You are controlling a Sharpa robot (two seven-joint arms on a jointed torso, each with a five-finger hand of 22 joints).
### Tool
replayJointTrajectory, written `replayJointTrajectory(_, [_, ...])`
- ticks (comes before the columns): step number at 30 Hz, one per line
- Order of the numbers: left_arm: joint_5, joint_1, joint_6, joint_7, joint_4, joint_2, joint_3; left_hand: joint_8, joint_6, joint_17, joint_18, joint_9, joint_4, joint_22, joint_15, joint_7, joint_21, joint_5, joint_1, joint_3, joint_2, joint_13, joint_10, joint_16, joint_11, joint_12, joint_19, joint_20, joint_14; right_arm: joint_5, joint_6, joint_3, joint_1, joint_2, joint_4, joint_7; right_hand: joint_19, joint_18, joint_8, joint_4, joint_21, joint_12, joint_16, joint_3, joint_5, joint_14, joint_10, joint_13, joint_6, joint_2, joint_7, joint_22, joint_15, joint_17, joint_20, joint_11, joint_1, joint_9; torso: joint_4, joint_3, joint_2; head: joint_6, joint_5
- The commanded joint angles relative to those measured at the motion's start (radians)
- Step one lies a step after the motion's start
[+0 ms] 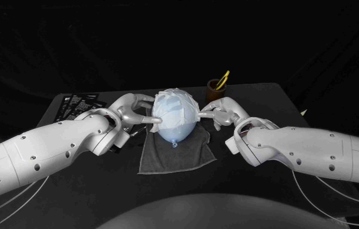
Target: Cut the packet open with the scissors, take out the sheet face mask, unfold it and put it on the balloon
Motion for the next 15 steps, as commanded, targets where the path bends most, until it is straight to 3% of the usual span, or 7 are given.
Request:
replayJointTrajectory(1, [0.003, 0.001, 0.001, 0.002, 0.001, 0.001, 0.001, 0.006, 0.005, -0.001, 0.012, 0.001, -0.001, 0.000, 0.000, 0.141, 0.000, 0.004, -0.009, -0.006, 0.000, -0.001, 0.006, 0.001, 0.001, 0.006, -0.003, 0.001, -0.004, -0.074, 0.015, 0.001, -0.001, -0.006, 0.006, -0.046, 0.021, 0.017, 0.027, -0.079, 0.006, 0.373, 0.004, 0.086, 0.003, 0.141, 0.172, 0.767, 0.005, 0.036, -0.010, 0.007, -0.068, 0.263, -0.015, -0.074, 0.036, 0.068, -0.0006, 0.0005, 0.000, 0.000, -0.001])
replayJointTrajectory(11, [0.003, 0.001, 0.000, 0.001, -0.001, 0.002, 0.001, 0.006, 0.005, -0.001, 0.012, 0.002, -0.001, 0.000, 0.000, 0.141, 0.000, 0.004, -0.011, -0.006, -0.001, -0.002, 0.006, 0.001, 0.000, 0.006, -0.003, 0.001, -0.006, -0.150, 0.049, 0.000, -0.002, -0.015, 0.008, -0.105, 0.028, 0.014, 0.049, -0.161, 0.025, 0.373, 0.004, 0.157, 0.004, 0.141, 0.172, 0.767, -0.016, 0.034, -0.011, 0.034, -0.069, 0.263, -0.018, -0.075, -0.027, 0.126, 0.0002, 0.0003, 0.000, 0.000, -0.004])
replayJointTrajectory(13, [0.003, 0.001, 0.000, 0.001, -0.001, 0.002, 0.001, 0.007, 0.005, -0.001, 0.012, 0.002, -0.001, 0.000, -0.001, 0.141, 0.000, 0.004, -0.012, -0.006, -0.001, -0.002, 0.006, 0.000, 0.000, 0.006, -0.003, 0.000, -0.006, -0.152, 0.056, 0.000, -0.002, -0.016, 0.007, -0.108, 0.024, 0.015, 0.051, -0.244, 0.025, 0.373, 0.004, 0.221, 0.001, 0.141, 0.172, 0.767, -0.028, 0.034, -0.010, 0.041, -0.069, 0.263, -0.018, -0.075, -0.113, 0.165, 0.0001, 0.0000, 0.000, 0.000, -0.005])
replayJointTrajectory(15, [0.003, 0.001, 0.000, 0.001, -0.001, 0.002, 0.001, 0.007, 0.005, -0.001, 0.012, 0.002, -0.001, 0.000, -0.001, 0.141, 0.000, 0.004, -0.012, -0.006, -0.001, -0.002, 0.006, 0.000, 0.000, 0.006, -0.003, 0.000, -0.006, -0.161, 0.063, 0.000, -0.002, -0.017, 0.006, -0.113, 0.022, 0.015, 0.046, -0.291, 0.021, 0.373, 0.004, 0.261, -0.001, 0.141, 0.172, 0.767, -0.029, 0.035, -0.010, 0.042, -0.070, 0.263, -0.017, -0.071, -0.170, 0.181, 0.0002, -0.0009, 0.000, 0.000, -0.005])
